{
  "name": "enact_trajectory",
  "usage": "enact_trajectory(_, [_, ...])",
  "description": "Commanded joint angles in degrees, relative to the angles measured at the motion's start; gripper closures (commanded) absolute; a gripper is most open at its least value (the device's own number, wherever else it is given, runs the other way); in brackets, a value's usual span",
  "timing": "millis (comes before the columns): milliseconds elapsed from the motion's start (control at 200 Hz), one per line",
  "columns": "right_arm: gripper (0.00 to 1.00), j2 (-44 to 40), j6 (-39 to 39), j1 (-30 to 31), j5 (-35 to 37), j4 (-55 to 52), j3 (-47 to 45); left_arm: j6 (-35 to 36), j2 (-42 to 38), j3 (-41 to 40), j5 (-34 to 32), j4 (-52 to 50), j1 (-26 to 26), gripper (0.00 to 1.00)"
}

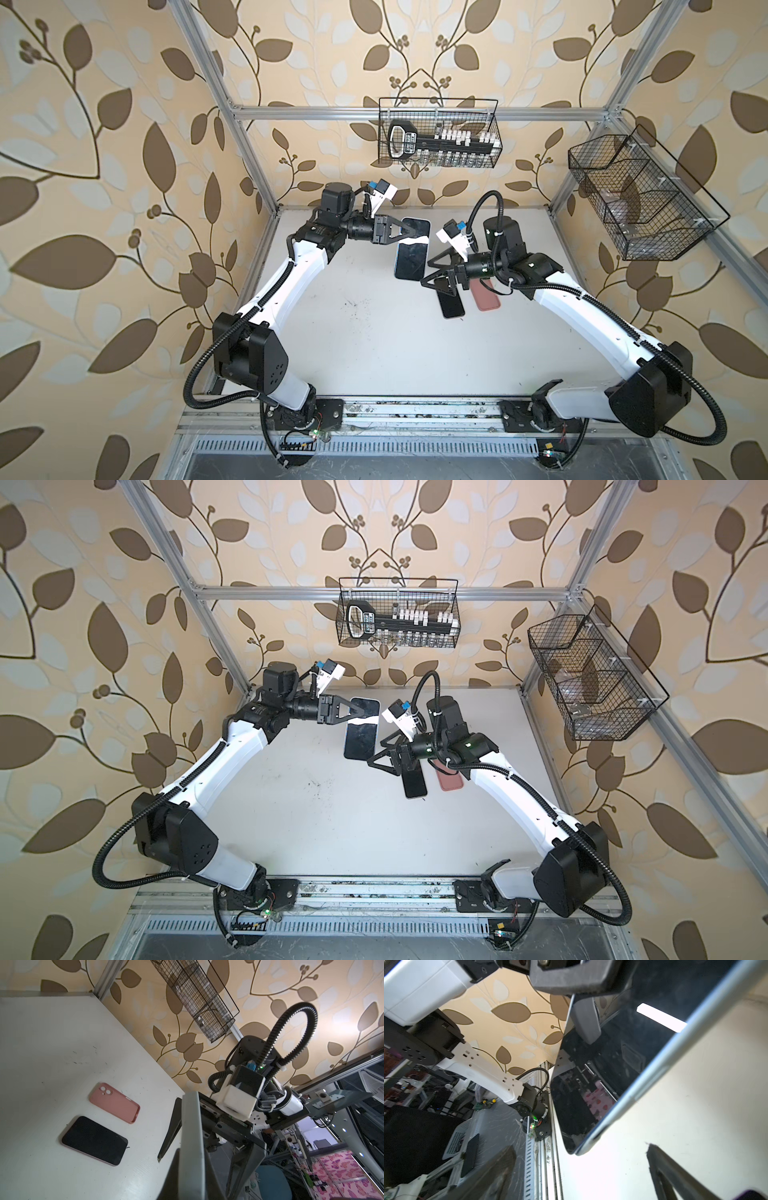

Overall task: Take the phone out of the phone case
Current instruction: Remove the phone case from the phone.

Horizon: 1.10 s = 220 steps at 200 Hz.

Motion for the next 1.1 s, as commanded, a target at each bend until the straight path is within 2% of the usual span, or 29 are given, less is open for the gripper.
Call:
enact_trajectory(0, [0.00,-2.53,7.53,-1.14,0.59,9.12,-2.55,-5.07,-4.27,0.76,-4.07,6.53,-0.47,1.00])
enact_trajectory(140, [0.00,-4.69,17.12,-2.71,1.24,20.82,-7.25,-14.14,-6.05,-2.05,-9.57,14.99,-0.47,1.00])
enact_trajectory(250, [0.00,-5.85,23.39,-3.87,2.65,27.81,-10.55,-20.37,-7.25,-4.08,-16.49,20.03,-0.40,1.00])
enact_trajectory(420, [0.06,-6.76,34.88,-4.16,5.57,41.13,-17.06,-30.82,-10.45,-9.43,-29.54,26.57,-0.47,1.00])
enact_trajectory(615, [0.12,-7.08,44.60,-3.81,9.30,52.73,-22.03,-38.97,-13.85,-16.09,-37.89,33.67,-0.63,1.00])
enact_trajectory(745, [0.16,-5.76,48.22,-2.50,10.28,57.35,-22.54,-45.39,-14.47,-20.00,-39.42,40.44,-1.21,1.00])
enact_trajectory(1095, [0.22,-1.80,51.16,0.54,10.74,62.54,-21.36,-54.34,-12.58,-23.87,-39.37,50.92,-2.32,1.00])
